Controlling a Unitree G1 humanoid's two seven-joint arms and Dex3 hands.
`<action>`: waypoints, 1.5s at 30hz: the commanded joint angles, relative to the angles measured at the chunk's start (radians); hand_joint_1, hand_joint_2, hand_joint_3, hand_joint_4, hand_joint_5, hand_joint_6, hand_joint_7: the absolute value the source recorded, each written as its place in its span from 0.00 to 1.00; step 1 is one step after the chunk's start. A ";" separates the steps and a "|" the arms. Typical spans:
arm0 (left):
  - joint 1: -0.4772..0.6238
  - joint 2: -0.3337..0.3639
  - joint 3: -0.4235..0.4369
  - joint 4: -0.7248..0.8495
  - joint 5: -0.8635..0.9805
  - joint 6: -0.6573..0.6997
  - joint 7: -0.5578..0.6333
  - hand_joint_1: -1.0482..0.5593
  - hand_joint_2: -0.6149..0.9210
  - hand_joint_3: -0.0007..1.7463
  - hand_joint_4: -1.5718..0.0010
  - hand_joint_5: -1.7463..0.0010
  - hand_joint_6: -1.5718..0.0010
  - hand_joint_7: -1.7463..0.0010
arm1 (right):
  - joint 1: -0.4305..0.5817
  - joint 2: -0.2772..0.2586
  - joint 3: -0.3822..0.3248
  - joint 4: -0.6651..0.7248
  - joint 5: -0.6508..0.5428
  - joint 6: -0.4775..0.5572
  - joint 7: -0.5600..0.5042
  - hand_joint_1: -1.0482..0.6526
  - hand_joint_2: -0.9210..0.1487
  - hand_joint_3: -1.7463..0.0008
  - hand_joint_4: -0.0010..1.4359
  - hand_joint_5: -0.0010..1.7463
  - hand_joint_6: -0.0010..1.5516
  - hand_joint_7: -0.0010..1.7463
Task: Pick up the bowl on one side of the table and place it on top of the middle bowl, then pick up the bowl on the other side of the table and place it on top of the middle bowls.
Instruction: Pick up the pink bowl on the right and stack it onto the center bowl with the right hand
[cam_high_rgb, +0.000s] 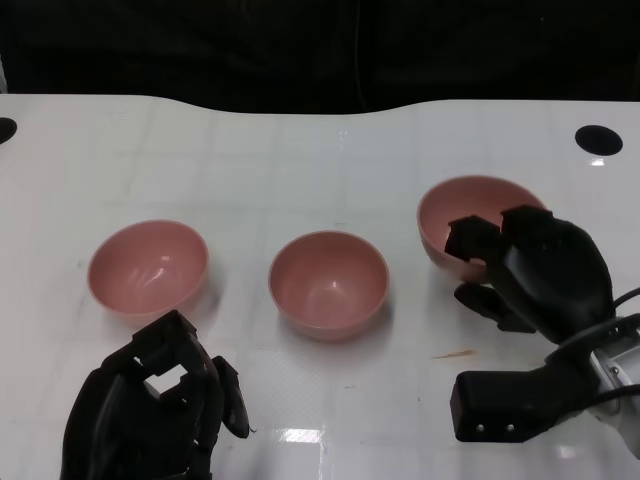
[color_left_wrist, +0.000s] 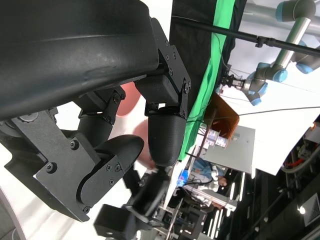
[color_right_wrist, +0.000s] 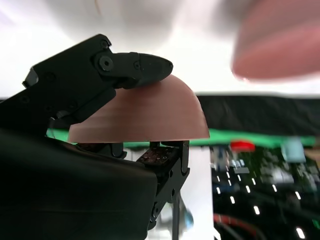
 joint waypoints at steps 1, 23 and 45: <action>0.008 0.007 0.001 -0.009 0.008 0.002 0.017 0.58 0.63 0.84 0.45 0.03 0.49 0.14 | -0.019 -0.010 -0.026 -0.073 0.035 -0.029 -0.008 0.49 0.38 0.36 0.65 1.00 0.45 1.00; 0.003 0.009 0.007 0.005 -0.004 -0.011 -0.003 0.57 0.65 0.82 0.46 0.03 0.48 0.17 | -0.118 0.174 0.059 -0.086 0.123 -0.154 0.192 0.47 0.55 0.26 0.66 1.00 0.52 0.92; 0.016 -0.001 -0.015 -0.019 0.036 -0.014 0.038 0.56 0.64 0.81 0.45 0.04 0.49 0.15 | -0.243 0.246 0.183 0.327 0.059 -0.183 0.086 0.49 0.42 0.40 0.62 1.00 0.52 0.78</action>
